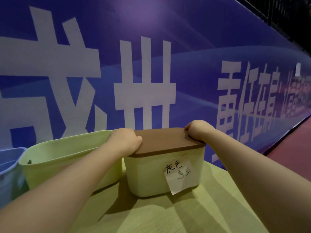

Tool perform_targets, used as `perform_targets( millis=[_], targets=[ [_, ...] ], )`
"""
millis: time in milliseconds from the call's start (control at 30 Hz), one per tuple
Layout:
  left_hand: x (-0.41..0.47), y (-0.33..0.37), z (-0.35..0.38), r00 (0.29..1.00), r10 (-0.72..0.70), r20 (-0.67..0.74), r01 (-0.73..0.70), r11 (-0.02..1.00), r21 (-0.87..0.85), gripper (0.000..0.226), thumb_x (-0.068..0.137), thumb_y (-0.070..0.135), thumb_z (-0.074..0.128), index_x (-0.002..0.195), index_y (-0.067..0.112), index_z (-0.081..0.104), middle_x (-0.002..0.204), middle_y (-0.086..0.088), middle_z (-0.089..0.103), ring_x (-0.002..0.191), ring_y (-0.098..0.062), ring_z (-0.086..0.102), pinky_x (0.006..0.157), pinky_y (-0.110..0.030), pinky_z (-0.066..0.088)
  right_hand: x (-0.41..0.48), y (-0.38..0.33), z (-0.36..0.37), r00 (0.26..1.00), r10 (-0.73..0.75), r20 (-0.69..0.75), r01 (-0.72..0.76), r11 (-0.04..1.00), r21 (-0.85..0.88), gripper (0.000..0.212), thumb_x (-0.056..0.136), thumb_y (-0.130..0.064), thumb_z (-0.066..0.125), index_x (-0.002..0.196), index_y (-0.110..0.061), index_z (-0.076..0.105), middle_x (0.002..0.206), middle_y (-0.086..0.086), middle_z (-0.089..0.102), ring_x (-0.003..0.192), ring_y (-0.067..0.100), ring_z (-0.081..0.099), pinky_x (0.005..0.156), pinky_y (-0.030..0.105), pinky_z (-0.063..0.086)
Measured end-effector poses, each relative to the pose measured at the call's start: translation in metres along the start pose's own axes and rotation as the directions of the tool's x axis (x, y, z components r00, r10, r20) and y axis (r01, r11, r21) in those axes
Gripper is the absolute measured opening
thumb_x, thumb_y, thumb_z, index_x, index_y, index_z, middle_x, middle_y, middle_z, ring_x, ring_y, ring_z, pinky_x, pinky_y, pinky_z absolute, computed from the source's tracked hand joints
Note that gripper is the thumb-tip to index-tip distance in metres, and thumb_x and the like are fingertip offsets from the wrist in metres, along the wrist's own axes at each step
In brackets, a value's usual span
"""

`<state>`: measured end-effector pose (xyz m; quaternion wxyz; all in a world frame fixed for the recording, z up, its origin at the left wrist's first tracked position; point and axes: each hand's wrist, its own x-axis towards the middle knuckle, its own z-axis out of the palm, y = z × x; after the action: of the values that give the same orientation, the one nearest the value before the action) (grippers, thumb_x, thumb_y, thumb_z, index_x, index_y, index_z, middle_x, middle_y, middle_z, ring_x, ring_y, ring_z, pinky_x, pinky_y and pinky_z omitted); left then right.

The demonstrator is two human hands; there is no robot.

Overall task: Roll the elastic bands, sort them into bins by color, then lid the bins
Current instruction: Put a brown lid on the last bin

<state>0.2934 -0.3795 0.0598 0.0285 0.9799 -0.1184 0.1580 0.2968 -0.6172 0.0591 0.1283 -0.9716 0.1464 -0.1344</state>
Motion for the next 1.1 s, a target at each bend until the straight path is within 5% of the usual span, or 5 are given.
perform_targets(
  millis=[133, 433, 700, 833, 1100],
  targets=[
    [0.002, -0.002, 0.005, 0.999, -0.049, 0.004, 0.049, 0.999, -0.017, 0.034, 0.093, 0.045, 0.027, 0.106, 0.016, 0.037, 0.093, -0.006, 0.047, 0.102, -0.025, 0.043, 0.081, -0.036, 0.042, 0.002, -0.001, 0.001, 1.0, -0.007, -0.001, 0.007, 1.0, 0.012, 0.031, 0.092, -0.028, 0.042, 0.101, -0.013, 0.067, 0.099, 0.005, 0.067, 0.089, 0.02, 0.063, 0.077, 0.031, 0.05],
    [0.004, -0.003, 0.007, 0.999, 0.033, -0.008, -0.033, 0.999, -0.005, 0.041, 0.092, 0.053, 0.027, 0.104, 0.016, 0.04, 0.078, 0.0, 0.049, 0.08, -0.017, 0.052, 0.073, -0.032, 0.044, -0.002, -0.003, -0.001, 0.996, -0.043, 0.083, 0.044, 0.999, -0.003, 0.046, 0.094, -0.05, 0.037, 0.112, -0.018, 0.064, 0.1, 0.001, 0.065, 0.082, 0.013, 0.057, 0.071, 0.026, 0.043],
    [0.004, -0.001, 0.007, 0.996, 0.092, 0.013, -0.093, 0.993, 0.073, 0.045, 0.092, 0.054, 0.024, 0.097, 0.017, 0.049, 0.075, 0.001, 0.048, 0.08, -0.017, 0.049, 0.077, -0.033, 0.041, -0.013, -0.005, -0.005, 0.99, -0.055, 0.128, 0.069, 0.992, -0.105, 0.052, 0.099, -0.049, 0.025, 0.137, -0.02, 0.045, 0.131, 0.004, 0.054, 0.119, 0.023, 0.049, 0.096, 0.033, 0.038],
    [0.004, -0.002, 0.004, 0.994, 0.071, 0.084, -0.071, 0.997, -0.006, 0.055, 0.089, 0.06, 0.028, 0.117, 0.016, 0.047, 0.097, -0.006, 0.046, 0.098, -0.024, 0.044, 0.08, -0.033, 0.042, -0.023, -0.006, -0.012, 0.982, -0.075, 0.174, 0.101, 0.984, -0.145, 0.049, 0.101, -0.045, 0.023, 0.144, -0.024, 0.032, 0.141, 0.005, 0.045, 0.129, 0.024, 0.04, 0.105, 0.036, 0.032],
    [0.001, 0.018, 0.001, 0.975, 0.045, 0.216, -0.004, 0.982, -0.186, 0.085, 0.081, 0.075, 0.03, 0.136, 0.011, 0.029, 0.128, -0.01, 0.049, 0.107, -0.023, 0.052, 0.074, -0.028, 0.04, -0.03, 0.007, -0.017, 0.979, -0.087, 0.184, 0.104, 0.991, -0.089, 0.045, 0.101, -0.04, 0.024, 0.138, -0.021, 0.043, 0.129, 0.003, 0.054, 0.117, 0.02, 0.049, 0.096, 0.031, 0.036]
  ],
)
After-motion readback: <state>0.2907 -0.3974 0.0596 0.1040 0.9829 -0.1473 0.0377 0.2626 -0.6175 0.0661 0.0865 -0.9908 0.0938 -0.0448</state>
